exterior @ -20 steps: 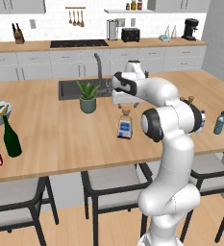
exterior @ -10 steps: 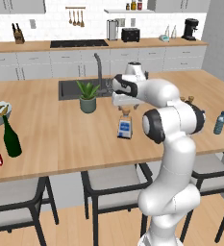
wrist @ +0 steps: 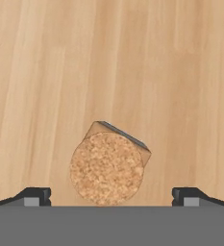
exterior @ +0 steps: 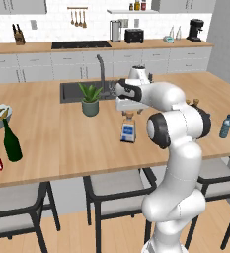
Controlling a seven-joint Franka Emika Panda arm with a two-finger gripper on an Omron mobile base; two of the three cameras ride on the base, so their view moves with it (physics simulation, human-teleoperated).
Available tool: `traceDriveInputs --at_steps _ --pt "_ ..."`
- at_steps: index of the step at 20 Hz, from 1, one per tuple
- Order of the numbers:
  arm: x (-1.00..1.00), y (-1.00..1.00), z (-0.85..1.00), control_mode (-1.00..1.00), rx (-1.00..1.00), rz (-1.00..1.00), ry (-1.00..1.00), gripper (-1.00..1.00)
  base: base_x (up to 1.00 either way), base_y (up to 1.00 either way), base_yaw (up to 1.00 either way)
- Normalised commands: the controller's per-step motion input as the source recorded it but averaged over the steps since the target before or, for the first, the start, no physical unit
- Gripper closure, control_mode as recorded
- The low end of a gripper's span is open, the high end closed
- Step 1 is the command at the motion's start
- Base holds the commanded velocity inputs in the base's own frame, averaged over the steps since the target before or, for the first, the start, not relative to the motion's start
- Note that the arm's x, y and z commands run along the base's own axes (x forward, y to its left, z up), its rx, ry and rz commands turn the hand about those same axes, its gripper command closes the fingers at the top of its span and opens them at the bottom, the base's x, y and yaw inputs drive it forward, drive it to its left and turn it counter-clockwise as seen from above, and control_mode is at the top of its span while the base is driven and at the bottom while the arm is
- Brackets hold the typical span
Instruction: Move the plastic bottles in the middle to the plastics group, and the glass bottles in the middle to the glass group.
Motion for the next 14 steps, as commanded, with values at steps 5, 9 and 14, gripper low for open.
traceDriveInputs --at_steps 5,9,14 --pt "0.1 0.0 -0.12 -1.0 0.0 0.0 0.0 -1.0 0.0 0.0 0.0" --pt "0.15 0.01 -0.02 -1.0 0.0 0.01 0.0 -1.0 0.0 0.0 0.0" --pt "0.03 0.01 0.0 -1.0 0.0 0.01 0.0 -1.0 0.0 0.0 0.0"
